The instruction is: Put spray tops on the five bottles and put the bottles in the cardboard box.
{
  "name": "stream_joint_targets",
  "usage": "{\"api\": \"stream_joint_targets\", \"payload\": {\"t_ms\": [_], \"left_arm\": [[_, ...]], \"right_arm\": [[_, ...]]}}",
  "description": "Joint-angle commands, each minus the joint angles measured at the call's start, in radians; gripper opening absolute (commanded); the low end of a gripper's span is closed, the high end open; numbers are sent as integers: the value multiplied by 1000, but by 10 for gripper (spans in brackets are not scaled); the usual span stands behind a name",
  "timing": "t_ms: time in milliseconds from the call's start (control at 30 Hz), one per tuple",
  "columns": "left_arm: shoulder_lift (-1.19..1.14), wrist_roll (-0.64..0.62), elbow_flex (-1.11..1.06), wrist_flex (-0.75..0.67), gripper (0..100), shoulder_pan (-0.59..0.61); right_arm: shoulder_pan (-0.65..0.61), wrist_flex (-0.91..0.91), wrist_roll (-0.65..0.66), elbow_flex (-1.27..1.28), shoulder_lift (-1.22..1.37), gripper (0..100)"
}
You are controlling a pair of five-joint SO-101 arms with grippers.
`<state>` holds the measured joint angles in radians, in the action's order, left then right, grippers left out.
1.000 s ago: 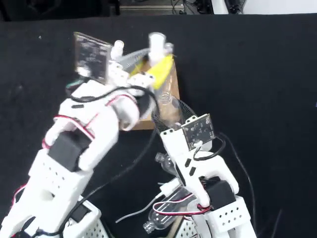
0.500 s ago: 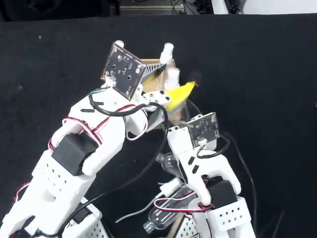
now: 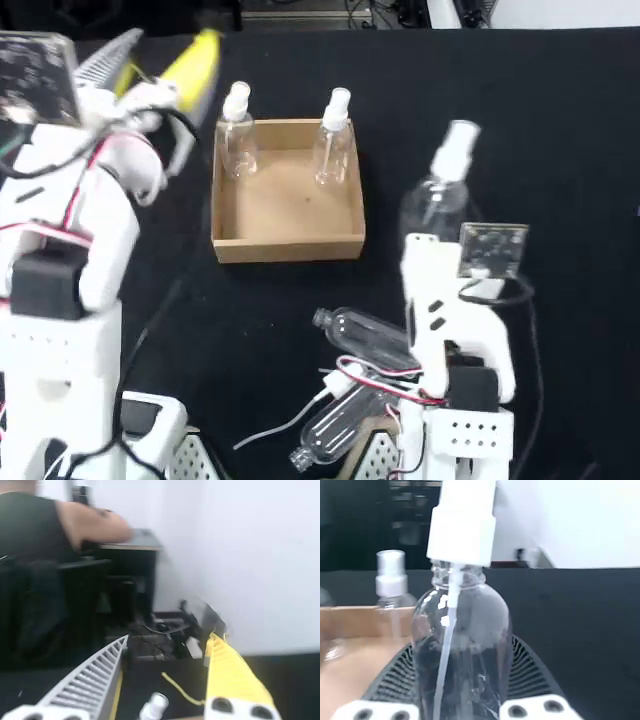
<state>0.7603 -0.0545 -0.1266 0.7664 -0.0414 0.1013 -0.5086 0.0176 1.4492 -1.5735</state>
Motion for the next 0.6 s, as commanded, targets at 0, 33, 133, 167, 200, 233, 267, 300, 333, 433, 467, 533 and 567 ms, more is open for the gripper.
{"api": "stream_joint_targets", "payload": {"t_ms": [0, 33, 133, 167, 200, 233, 267, 300, 333, 433, 467, 533, 567], "left_arm": [[-38, -149, -124, -183, 220, 142], [-57, -160, -166, -224, 220, 162], [-106, -158, -297, -311, 220, 225], [-118, -167, -341, -322, 220, 255], [-123, -181, -386, -324, 220, 286], [-123, -201, -429, -324, 220, 311], [-126, -218, -470, -330, 220, 334], [-129, -230, -510, -354, 220, 357], [-129, -238, -553, -397, 220, 377], [-121, -244, -705, -560, 220, 401], [-121, -244, -756, -618, 220, 406], [-121, -242, -854, -732, 220, 420], [-121, -245, -906, -783, 220, 433]], "right_arm": [[86, 75, -9, -53, -18, 10], [101, 106, -11, -39, -18, 10], [127, 189, -8, 2, -18, 11], [135, 209, -8, 10, -18, 11], [138, 226, -8, 12, -18, 11], [146, 233, -8, 7, -18, 11], [153, 239, -8, 1, -18, 11], [160, 238, -8, -13, -16, 11], [164, 236, -6, -27, -13, 11], [176, 236, -6, -91, 48, 11], [176, 236, -5, -120, 87, 11], [189, 236, 5, -179, 185, 11], [193, 236, 21, -205, 242, 11]]}}
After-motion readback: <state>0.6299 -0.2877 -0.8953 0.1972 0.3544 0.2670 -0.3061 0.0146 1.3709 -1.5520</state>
